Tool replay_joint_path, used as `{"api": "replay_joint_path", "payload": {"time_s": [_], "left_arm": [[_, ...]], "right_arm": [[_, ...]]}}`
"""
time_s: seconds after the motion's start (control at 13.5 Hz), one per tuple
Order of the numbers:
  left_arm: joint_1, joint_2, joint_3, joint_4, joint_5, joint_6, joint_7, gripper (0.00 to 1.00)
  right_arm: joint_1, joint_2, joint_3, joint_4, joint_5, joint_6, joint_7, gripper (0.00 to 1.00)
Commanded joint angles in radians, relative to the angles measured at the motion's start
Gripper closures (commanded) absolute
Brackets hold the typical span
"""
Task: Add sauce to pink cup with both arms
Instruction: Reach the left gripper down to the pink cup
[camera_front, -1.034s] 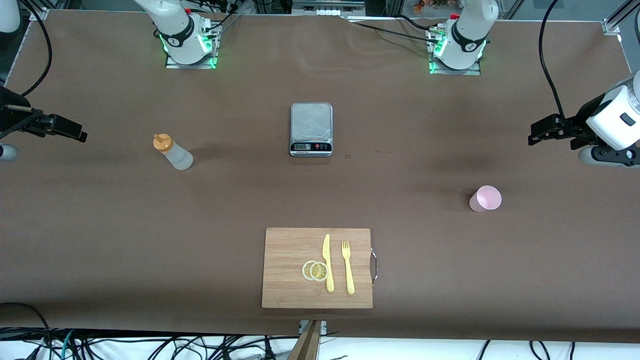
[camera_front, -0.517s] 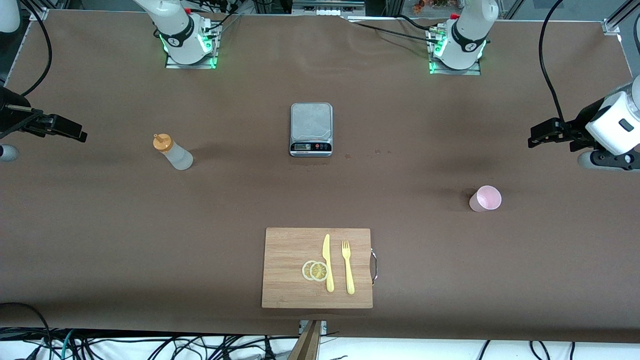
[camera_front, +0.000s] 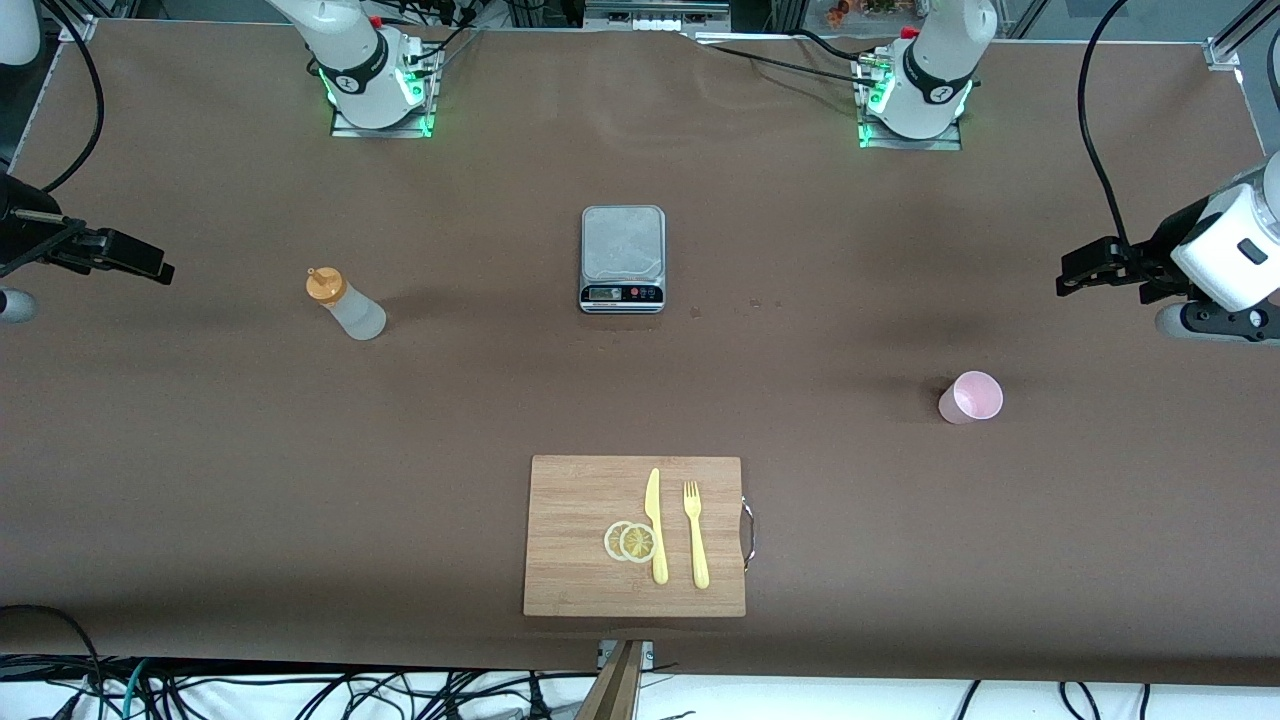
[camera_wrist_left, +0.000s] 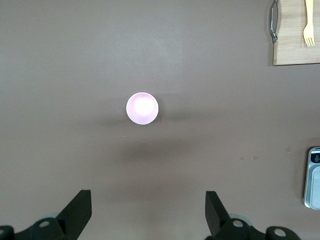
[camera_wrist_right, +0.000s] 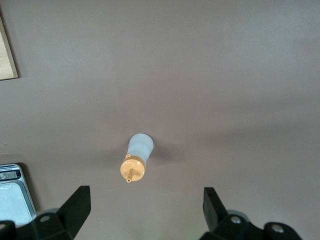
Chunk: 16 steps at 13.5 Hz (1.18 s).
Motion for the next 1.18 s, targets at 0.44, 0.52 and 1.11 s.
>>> {"api": "replay_joint_path", "payload": {"time_s": [0.44,0.52,1.11], "left_arm": [[0.018,0.109,0.007,-0.087,0.004,0.138,0.014,0.00],[0.019,0.115,0.007,-0.128,0.004,0.190,0.014,0.00],[0.074,0.260,0.032,-0.241,0.002,0.488,0.136,0.00]], "right_arm": [[-0.002,-0.001,0.004,0.004,-0.008,-0.008,-0.010,0.00],[-0.002,-0.001,0.004,0.004,-0.008,-0.008,-0.010,0.00],[-0.002,-0.001,0.004,0.004,-0.008,-0.008,-0.010,0.00]]}}
